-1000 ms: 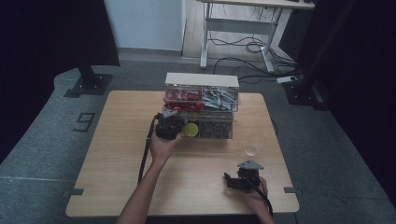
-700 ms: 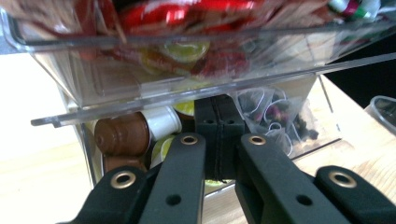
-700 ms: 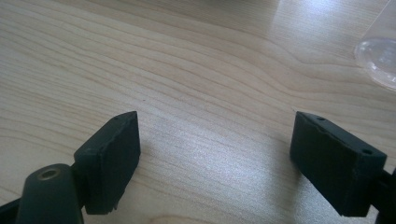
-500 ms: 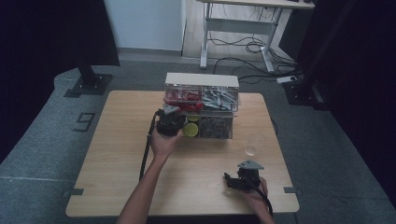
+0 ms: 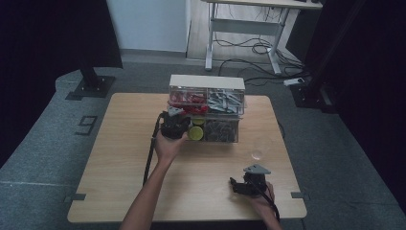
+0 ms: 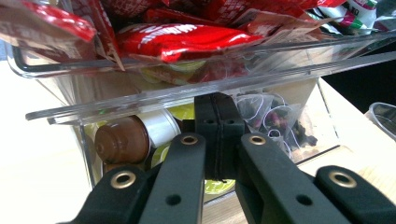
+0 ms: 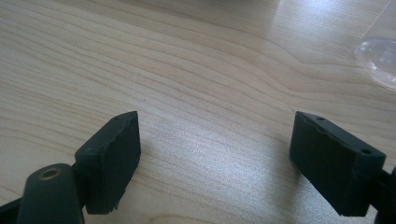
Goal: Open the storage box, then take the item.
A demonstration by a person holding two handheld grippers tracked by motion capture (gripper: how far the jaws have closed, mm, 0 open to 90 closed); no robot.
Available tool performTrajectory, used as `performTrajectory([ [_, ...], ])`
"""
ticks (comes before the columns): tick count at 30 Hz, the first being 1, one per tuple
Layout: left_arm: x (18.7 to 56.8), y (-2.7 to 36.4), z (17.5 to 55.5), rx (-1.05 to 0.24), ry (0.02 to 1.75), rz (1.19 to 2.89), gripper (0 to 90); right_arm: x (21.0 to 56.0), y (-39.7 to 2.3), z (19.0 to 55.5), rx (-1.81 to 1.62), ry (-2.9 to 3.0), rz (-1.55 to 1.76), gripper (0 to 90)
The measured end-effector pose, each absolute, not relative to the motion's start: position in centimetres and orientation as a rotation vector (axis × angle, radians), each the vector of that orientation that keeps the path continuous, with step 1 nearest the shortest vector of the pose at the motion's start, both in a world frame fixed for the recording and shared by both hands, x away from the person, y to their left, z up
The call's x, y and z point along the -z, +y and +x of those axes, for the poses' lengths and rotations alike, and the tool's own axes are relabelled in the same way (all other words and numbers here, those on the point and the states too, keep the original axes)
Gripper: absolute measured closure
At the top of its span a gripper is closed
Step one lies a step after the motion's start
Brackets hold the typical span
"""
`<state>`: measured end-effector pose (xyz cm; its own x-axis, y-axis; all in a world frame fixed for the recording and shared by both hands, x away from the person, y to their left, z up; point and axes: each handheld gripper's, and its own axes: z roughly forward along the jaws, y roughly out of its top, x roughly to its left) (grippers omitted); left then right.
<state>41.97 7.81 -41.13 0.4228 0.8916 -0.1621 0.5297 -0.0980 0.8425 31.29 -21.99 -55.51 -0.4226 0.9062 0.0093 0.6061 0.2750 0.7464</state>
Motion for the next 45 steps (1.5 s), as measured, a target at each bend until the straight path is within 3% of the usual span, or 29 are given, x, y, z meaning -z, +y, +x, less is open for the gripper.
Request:
performTrajectory([
  [8,41.2,7.7,42.0,-0.495,1.224,1.777,90.0,55.5,-22.0,31.3,-0.973,2.139,1.349,19.1],
  [16,41.4,7.6,42.1,-0.480,1.213,1.786,90.0,55.1,-22.0,30.9,-1.000,2.104,1.353,26.4],
  [24,41.7,6.9,42.4,-0.464,1.205,1.795,90.0,52.6,-21.7,30.7,-1.113,2.022,1.309,36.6],
  [45,41.3,6.4,42.5,-0.457,1.203,1.822,90.0,49.0,-19.9,33.3,-1.169,2.009,1.255,44.1],
])
